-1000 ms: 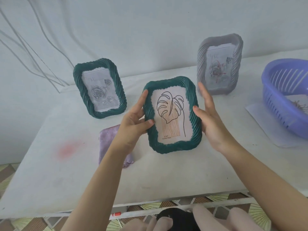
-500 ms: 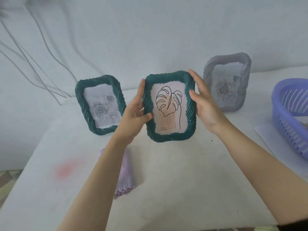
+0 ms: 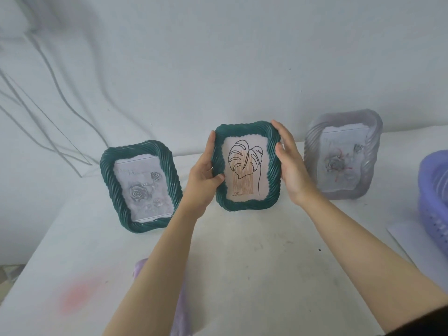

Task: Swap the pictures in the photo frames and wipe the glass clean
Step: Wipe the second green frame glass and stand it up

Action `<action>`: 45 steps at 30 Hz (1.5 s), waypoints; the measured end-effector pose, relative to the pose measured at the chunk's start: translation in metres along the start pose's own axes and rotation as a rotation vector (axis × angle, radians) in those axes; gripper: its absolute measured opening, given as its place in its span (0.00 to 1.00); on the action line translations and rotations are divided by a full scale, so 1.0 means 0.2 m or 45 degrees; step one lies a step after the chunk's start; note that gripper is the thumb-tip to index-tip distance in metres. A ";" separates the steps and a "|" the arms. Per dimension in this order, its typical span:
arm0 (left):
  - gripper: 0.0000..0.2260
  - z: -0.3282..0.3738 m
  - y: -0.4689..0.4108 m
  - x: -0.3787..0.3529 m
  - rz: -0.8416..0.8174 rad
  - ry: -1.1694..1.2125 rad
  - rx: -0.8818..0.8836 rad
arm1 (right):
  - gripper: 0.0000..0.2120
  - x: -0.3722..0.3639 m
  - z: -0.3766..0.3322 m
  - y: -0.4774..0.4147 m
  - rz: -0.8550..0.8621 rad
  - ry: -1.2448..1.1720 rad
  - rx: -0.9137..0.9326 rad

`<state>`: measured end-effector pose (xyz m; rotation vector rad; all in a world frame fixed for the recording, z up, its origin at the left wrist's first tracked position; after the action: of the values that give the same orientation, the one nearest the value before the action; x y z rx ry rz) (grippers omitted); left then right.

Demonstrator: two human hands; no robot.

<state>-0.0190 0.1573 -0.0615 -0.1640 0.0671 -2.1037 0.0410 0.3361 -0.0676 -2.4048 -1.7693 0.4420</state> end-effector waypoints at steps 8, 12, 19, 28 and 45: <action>0.43 -0.03 0.05 -0.03 0.029 -0.028 -0.060 | 0.21 -0.02 -0.03 0.06 -0.001 0.119 0.042; 0.44 -0.03 0.06 -0.05 0.086 -0.129 -0.049 | 0.23 -0.01 -0.05 0.10 -0.049 0.324 0.021; 0.41 0.06 0.20 -0.31 0.343 -0.779 -0.391 | 0.25 0.17 -0.15 0.33 0.073 0.543 0.167; 0.33 0.04 0.16 -0.76 -0.056 -0.500 -0.378 | 0.28 0.56 -0.14 0.37 0.750 0.720 0.190; 0.36 0.05 0.33 -0.71 0.046 -0.160 0.032 | 0.26 0.54 -0.29 0.62 0.567 0.109 -0.112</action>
<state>0.1093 0.2452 -0.0727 -0.2773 -0.0316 -2.0529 0.2020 0.4052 -0.0637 -2.8331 -1.2362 0.3000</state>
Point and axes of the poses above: each hand's wrist, its own y-axis away from the middle knuckle, its own x-axis out of the back of the hand, z = x × y, the point moved 1 cm from there along -y, towards the middle knuckle, and after that the axes turned 4 degrees about -y, right-handed, at the moved point
